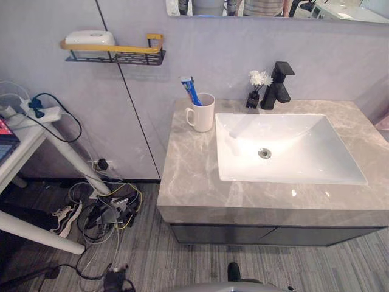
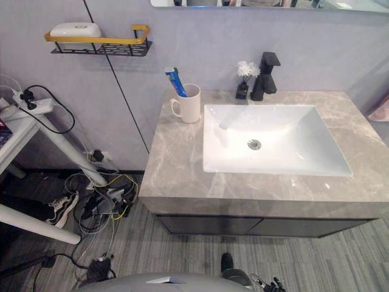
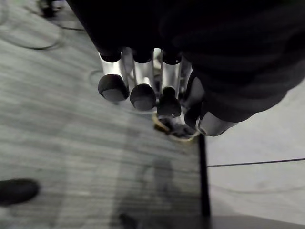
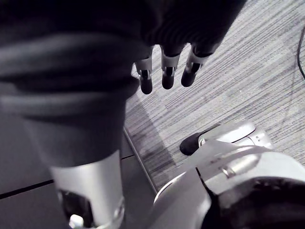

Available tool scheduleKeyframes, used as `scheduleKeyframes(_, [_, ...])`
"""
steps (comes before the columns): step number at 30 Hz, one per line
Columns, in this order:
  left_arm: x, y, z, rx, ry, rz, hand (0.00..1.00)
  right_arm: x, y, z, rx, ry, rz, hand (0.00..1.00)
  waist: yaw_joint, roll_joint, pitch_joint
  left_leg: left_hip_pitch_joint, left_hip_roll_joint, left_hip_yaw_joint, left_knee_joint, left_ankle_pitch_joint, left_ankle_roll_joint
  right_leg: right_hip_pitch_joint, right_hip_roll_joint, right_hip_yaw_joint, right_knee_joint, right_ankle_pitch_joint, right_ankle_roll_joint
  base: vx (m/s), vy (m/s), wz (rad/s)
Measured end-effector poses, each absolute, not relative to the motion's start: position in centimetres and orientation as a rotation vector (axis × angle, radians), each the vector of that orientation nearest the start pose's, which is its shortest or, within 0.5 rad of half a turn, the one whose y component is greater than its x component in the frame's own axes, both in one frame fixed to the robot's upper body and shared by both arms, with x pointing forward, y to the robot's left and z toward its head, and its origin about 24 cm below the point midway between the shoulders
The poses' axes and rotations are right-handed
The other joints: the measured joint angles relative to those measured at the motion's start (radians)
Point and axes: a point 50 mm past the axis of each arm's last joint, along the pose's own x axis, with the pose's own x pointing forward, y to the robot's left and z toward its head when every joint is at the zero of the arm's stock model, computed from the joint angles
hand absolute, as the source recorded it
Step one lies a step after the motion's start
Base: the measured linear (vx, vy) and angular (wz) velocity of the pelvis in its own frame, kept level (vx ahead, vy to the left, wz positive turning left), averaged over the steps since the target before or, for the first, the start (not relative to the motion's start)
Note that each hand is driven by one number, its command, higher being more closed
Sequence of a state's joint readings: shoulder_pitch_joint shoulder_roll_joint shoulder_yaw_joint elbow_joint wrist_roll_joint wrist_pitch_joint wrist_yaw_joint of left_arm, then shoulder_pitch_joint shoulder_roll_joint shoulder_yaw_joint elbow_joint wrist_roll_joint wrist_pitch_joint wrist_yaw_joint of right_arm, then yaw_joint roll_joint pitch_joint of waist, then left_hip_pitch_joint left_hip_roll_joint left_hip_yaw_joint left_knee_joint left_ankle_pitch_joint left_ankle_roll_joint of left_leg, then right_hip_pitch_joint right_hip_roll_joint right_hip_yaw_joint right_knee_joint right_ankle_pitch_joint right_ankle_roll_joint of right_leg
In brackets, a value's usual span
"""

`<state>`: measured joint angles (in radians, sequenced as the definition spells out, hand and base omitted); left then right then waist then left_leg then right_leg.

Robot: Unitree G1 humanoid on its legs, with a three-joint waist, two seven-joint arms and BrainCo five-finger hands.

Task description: Organize washtable

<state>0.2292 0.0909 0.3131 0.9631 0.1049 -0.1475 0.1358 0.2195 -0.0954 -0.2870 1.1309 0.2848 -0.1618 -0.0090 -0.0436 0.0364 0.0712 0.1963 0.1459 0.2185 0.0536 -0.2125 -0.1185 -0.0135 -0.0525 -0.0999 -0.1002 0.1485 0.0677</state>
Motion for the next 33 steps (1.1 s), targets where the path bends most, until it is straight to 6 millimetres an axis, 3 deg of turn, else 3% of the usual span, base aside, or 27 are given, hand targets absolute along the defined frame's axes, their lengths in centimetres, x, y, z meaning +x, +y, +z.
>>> scheduleKeyframes(1, [4.5, 22.8, -15.9, 0.096, 1.093, 0.423, 1.0, 2.4, -22.8, -16.6, 0.266, 1.107, -0.596, 0.0, 0.0, 0.001, 0.0, 0.001, 0.001, 0.004, -0.003, -0.001, 0.0, -0.001, 0.0, 0.002, 0.0, -0.001, 0.0, -0.02, 0.001, -0.05])
scheduleKeyframes(4, [3.3, 21.4, -16.6, 0.053, 1.172, 0.369, 1.0, 2.2, -22.9, -16.6, 0.282, 1.122, -0.614, 0.0, 0.0, 0.006, 0.002, 0.003, 0.003, 0.011, -0.005, -0.002, -0.002, -0.002, 0.0, 0.006, 0.0, -0.005, -0.001, -0.01, 0.005, -0.05])
scheduleKeyframes(5, [3.3, 21.3, -16.7, 0.043, 1.189, 0.362, 0.0, 2.1, -23.0, -16.6, 0.28, 1.127, -0.615, 0.0, 0.0, 0.009, 0.004, 0.003, 0.006, 0.012, -0.005, -0.004, -0.005, -0.002, 0.002, 0.006, 0.0, -0.005, -0.002, 0.0, 0.0, 0.0])
scheduleKeyframes(14, [3.9, 20.2, -17.3, -0.02, 1.265, 0.248, 0.0, 2.0, -23.2, -16.8, 0.287, 1.171, -0.605, 0.0, 0.0, 0.028, 0.012, 0.01, 0.018, 0.011, -0.001, -0.005, -0.011, 0.001, 0.015, 0.005, 0.0, -0.01, -0.008, 0.04, 0.006, 0.0])
scheduleKeyframes(22, [5.8, 20.5, -17.1, 0.096, 1.241, 0.11, 0.0, 2.7, -22.9, -16.9, 0.27, 1.172, -0.565, 0.0, 0.0, 0.006, 0.025, -0.01, 0.005, -0.006, 0.005, -0.003, -0.007, -0.012, -0.001, -0.007, 0.0, -0.014, 0.001, -0.01, 0.036, 0.05])
scheduleKeyframes(24, [6.9, 20.5, -16.9, 0.149, 1.217, 0.072, 0.0, 3.8, -22.8, -16.8, 0.279, 1.143, -0.561, 0.0, 0.0, -0.003, 0.028, -0.091, -0.015, -0.008, 0.021, 0.001, 0.006, -0.078, -0.023, -0.004, 0.001, -0.008, 0.019, -0.07, 0.037, 0.03])
scheduleKeyframes(26, [8.5, 20.5, -16.6, 0.186, 1.171, 0.051, 0.0, 4.9, -22.9, -16.6, 0.3, 1.11, -0.567, 0.0, -0.002, -0.008, 0.071, -0.139, -0.035, 0.003, 0.048, 0.003, 0.018, -0.132, -0.036, 0.021, 0.008, 0.017, 0.026, -0.04, 0.03, -0.11])
scheduleKeyframes(27, [8.9, 20.6, -16.5, 0.194, 1.159, 0.047, 0.0, 5.2, -22.9, -16.6, 0.3, 1.105, -0.565, 0.0, -0.001, -0.002, 0.074, -0.157, -0.038, 0.015, 0.061, 0.0, 0.022, -0.149, -0.037, 0.037, 0.009, 0.033, 0.026, -0.04, 0.048, -0.39])
scheduleKeyframes(30, [10.5, 20.9, -15.9, 0.254, 1.085, 0.02, 0.0, 6.1, -22.7, -16.5, 0.301, 1.085, -0.557, 0.0, -0.003, -0.016, 0.104, -0.199, -0.04, 0.086, 0.129, -0.033, 0.048, -0.227, -0.029, 0.097, 0.064, 0.056, 0.037, -0.05, 0.06, -0.72])
scheduleKeyframes(31, [11.9, 21.2, -15.3, 0.276, 1.029, 0.017, 0.0, 6.3, -22.5, -16.5, 0.284, 1.083, -0.541, 0.0, -0.001, -0.026, 0.115, -0.208, -0.04, 0.122, 0.157, -0.038, 0.074, -0.251, -0.018, 0.114, 0.077, 0.114, 0.088, -0.07, 0.12, -1.13])
scheduleKeyframes(32, [12.4, 20.4, -15.2, 0.253, 0.996, 0.018, 0.0, 7.0, -23.2, -16.2, 0.264, 1.056, -0.538, 0.0, 0.014, 0.007, 0.124, -0.2, 0.0, 0.169, 0.141, -0.041, 0.088, -0.274, 0.002, 0.08, 0.116, 0.14, 0.094, 0.15, 0.077, -1.15])
scheduleKeyframes(33, [13.1, 20.3, -14.9, 0.244, 0.963, 0.024, 0.0, 7.5, -23.3, -16.1, 0.266, 1.046, -0.542, 0.0, 0.01, 0.005, 0.13, -0.195, 0.0, 0.192, 0.133, -0.041, 0.089, -0.326, -0.009, 0.031, 0.296, 0.013, 0.006, 0.66, -0.101, -0.74])
